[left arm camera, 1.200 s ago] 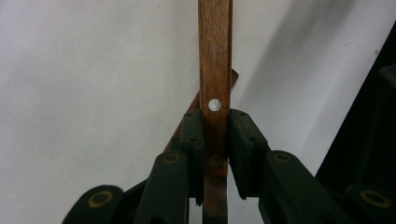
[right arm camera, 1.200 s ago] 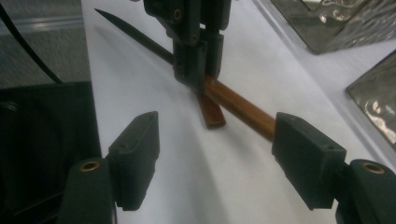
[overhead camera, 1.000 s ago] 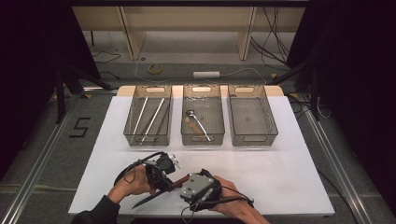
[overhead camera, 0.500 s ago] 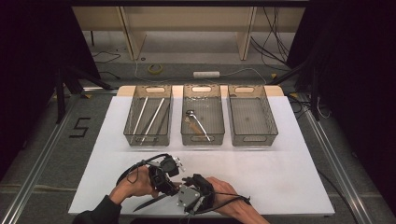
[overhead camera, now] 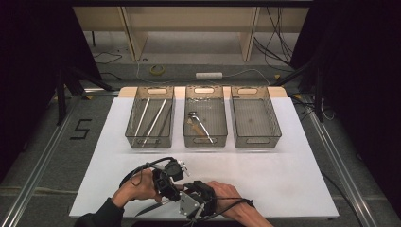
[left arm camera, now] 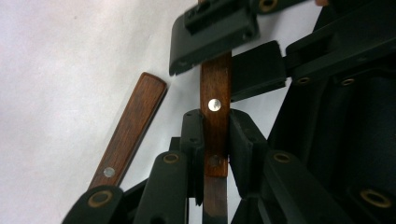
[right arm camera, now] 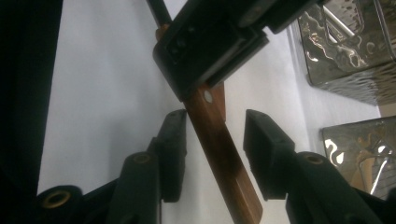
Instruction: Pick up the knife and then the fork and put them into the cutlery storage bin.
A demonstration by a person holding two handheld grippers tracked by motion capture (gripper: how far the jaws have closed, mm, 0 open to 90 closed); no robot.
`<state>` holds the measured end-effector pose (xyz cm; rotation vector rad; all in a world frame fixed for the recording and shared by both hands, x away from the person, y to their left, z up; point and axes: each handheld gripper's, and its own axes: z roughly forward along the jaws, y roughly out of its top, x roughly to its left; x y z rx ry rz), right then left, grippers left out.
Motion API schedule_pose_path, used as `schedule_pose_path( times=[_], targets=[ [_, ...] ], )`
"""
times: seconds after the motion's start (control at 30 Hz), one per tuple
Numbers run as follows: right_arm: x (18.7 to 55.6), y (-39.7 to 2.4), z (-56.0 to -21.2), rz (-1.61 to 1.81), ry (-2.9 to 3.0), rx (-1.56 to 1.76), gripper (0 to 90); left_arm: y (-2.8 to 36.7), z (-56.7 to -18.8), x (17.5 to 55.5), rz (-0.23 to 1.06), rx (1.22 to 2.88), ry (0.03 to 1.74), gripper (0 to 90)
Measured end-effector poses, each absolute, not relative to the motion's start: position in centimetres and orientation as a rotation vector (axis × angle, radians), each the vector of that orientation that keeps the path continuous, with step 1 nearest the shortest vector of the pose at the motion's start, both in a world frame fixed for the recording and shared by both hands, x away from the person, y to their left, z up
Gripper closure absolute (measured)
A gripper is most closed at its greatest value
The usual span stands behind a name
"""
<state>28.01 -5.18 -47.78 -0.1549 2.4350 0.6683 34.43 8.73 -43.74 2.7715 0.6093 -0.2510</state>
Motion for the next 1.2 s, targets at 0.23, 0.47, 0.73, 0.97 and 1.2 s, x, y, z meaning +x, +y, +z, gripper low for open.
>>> schedule_pose_path(
  times=[0.23,0.47,0.73,0.97,1.2],
  targets=[
    [27.8,-5.3,-47.7,0.634,2.415,-0.245,70.1,8.7,-43.4,34.3,-0.261,2.771,0.596,76.3],
    [27.4,-5.4,-47.6,0.599,2.400,-0.353,77.5,8.7,-43.2,34.2,-0.271,2.778,0.545,75.8],
    [27.4,-5.6,-47.2,0.609,2.431,-0.391,81.7,8.7,-43.0,34.0,-0.263,2.782,0.487,75.1],
    [27.5,-6.1,-46.9,0.582,2.443,-0.357,81.9,9.6,-42.1,34.2,-0.153,2.735,0.536,54.5],
    [28.0,-7.1,-46.5,0.576,2.435,-0.331,82.0,11.2,-40.8,34.8,-0.064,2.646,0.604,35.9]
  ],
)
